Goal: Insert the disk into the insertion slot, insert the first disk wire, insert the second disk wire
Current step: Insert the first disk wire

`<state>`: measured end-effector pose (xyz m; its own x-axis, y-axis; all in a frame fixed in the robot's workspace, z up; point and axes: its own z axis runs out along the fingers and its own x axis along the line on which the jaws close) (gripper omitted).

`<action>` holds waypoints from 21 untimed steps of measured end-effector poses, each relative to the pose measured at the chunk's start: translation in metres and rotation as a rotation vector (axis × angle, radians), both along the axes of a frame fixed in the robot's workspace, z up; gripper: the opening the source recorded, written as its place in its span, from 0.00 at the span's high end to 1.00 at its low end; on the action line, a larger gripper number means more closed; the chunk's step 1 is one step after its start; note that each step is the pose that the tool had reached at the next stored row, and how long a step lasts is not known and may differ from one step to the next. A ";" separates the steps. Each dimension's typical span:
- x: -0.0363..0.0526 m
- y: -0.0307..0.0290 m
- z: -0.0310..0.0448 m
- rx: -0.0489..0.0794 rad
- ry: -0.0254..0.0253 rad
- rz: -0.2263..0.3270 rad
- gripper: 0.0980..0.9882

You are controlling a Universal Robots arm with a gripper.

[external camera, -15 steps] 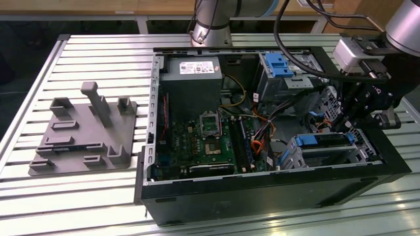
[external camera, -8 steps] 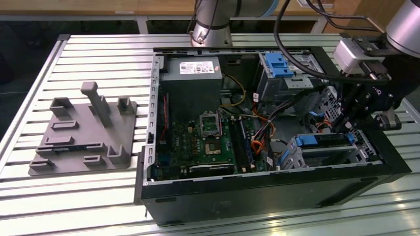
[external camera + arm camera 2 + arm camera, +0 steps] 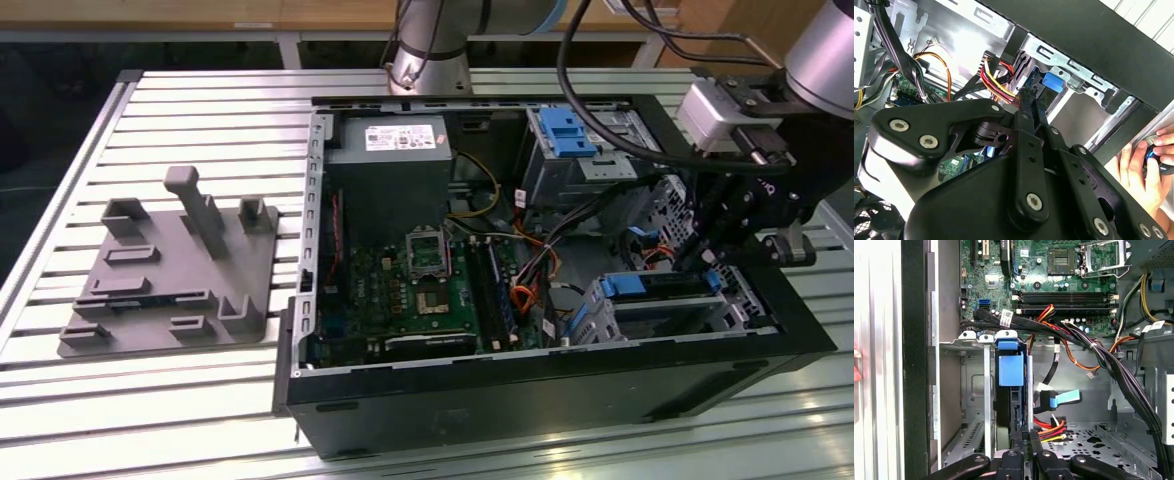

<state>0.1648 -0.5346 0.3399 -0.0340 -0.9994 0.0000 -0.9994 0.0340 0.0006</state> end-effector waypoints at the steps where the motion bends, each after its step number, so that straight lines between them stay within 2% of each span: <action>1: 0.0000 -0.0001 -0.0002 0.000 0.0000 -0.001 0.93; 10: 0.0000 -0.0005 0.0015 0.000 0.0001 -0.011 0.93; 13: 0.0000 -0.0023 0.0016 0.000 0.0001 -0.015 0.93; 21: 0.0000 -0.0039 0.0016 0.000 0.0001 -0.062 0.93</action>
